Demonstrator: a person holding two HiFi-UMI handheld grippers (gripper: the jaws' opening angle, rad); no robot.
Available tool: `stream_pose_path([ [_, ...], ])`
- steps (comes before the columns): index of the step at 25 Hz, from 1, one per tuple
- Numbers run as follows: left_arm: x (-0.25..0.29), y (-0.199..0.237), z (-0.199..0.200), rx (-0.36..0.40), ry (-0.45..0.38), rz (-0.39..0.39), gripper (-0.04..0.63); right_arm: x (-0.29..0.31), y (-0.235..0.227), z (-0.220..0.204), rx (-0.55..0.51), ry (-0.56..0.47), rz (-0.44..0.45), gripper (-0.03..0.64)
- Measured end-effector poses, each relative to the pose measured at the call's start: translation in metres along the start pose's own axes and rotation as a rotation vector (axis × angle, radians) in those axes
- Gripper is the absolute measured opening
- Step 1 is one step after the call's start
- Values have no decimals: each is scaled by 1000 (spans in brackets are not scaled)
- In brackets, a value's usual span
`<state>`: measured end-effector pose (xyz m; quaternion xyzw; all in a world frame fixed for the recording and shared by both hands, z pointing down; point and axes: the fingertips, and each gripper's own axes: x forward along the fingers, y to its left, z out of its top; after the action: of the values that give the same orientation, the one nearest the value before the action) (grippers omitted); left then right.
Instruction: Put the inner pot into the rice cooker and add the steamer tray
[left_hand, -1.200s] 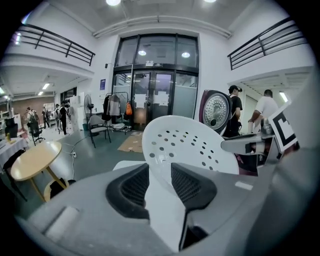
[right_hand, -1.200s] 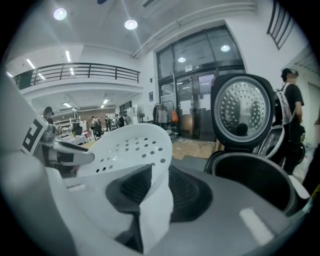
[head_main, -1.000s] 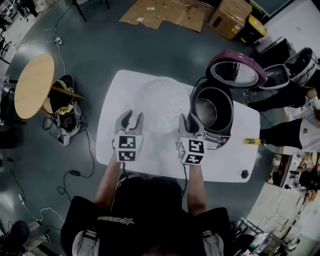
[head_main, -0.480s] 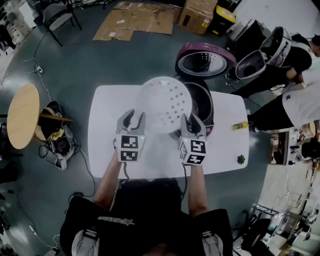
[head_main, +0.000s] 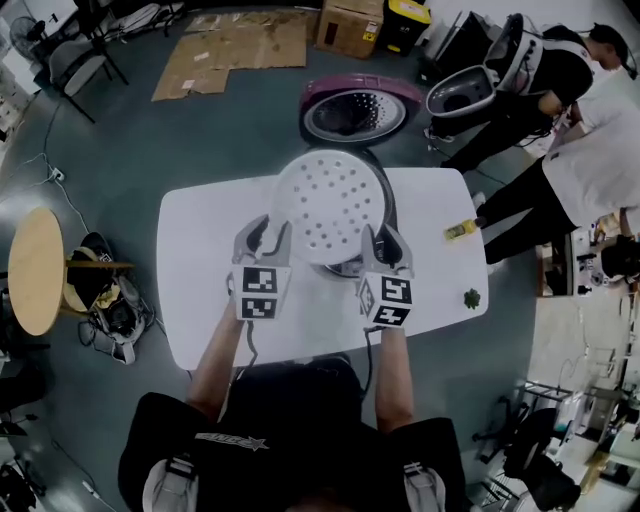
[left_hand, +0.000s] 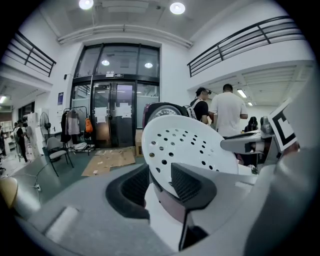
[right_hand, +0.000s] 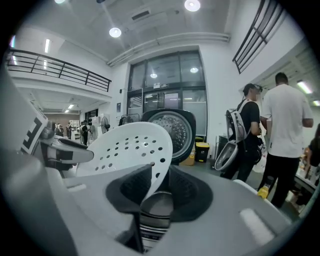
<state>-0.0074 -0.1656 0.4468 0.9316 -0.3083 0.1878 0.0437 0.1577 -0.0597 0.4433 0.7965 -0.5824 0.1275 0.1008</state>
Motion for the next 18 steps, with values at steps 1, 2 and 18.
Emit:
stream_pose_path([
  [1,5,-5,2,2,4,-1,146,1,-7,0,2,3,-1,110],
  [2,9,-10,3,3,9,-1,146,2,-13,-1,4,7,0,110],
  [18,74,-46,-2,-6,99,19,152,45,-77,-19,2,98,41,110],
])
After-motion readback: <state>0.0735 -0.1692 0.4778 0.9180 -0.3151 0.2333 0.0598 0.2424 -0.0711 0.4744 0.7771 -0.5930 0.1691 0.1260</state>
